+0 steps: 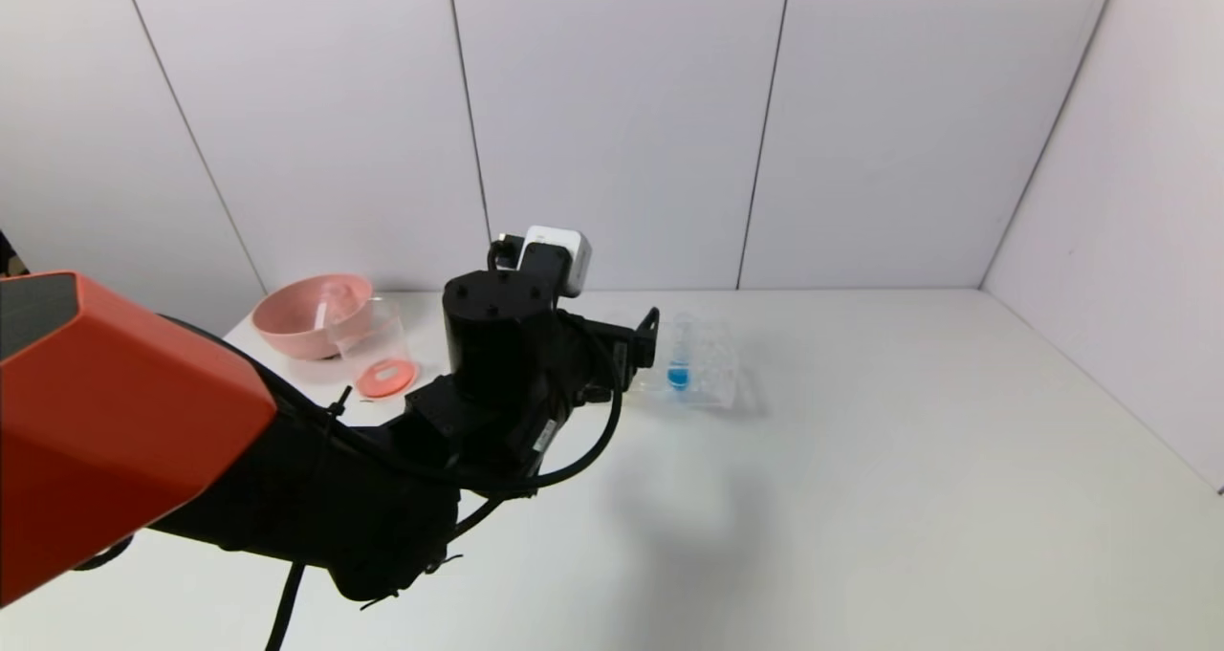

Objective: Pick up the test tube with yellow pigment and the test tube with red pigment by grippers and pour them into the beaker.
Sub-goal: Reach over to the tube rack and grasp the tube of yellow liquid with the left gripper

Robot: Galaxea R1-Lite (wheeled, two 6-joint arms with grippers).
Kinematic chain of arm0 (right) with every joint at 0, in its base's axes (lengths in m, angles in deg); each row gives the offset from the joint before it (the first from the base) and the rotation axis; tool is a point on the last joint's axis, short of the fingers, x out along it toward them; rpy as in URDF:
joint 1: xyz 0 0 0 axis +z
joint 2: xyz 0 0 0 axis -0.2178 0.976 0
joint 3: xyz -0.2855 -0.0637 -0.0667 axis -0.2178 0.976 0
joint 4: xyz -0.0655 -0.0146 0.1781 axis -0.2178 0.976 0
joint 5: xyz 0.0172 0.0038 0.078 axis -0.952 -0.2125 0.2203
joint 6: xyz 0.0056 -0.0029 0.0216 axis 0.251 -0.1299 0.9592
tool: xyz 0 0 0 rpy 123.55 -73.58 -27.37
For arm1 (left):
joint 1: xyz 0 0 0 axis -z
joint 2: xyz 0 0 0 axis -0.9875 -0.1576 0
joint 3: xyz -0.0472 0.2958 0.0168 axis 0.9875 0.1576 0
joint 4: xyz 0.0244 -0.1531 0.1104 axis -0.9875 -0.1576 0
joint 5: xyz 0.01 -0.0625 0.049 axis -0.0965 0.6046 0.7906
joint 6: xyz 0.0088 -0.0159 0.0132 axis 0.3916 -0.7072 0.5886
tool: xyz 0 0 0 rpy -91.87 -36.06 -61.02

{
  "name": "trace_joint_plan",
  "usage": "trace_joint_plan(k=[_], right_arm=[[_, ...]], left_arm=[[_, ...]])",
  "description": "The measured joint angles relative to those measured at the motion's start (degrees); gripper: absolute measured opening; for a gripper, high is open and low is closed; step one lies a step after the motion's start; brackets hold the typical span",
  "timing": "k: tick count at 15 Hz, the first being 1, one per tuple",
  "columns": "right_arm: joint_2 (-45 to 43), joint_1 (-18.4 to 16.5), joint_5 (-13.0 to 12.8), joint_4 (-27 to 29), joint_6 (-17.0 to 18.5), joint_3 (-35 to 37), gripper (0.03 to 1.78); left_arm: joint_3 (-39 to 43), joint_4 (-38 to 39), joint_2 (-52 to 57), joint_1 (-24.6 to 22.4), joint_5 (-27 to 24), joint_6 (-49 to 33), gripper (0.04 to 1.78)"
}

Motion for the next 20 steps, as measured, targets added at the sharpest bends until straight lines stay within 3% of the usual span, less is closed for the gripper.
trace_joint_plan(k=[4, 14, 20], right_arm=[[-0.01, 0.00, 0.00, 0.00, 0.00, 0.00, 0.11], [0.00, 0.00, 0.00, 0.00, 0.00, 0.00, 0.11], [0.00, 0.00, 0.00, 0.00, 0.00, 0.00, 0.11]], left_arm=[[-3.28, 2.15, -4.96, 0.00, 3.69, 0.09, 1.78], [-9.98, 9.62, -16.14, -3.12, 3.94, 2.34, 1.78], [-12.13, 9.58, -18.74, -3.52, 3.83, 2.49, 1.78]])
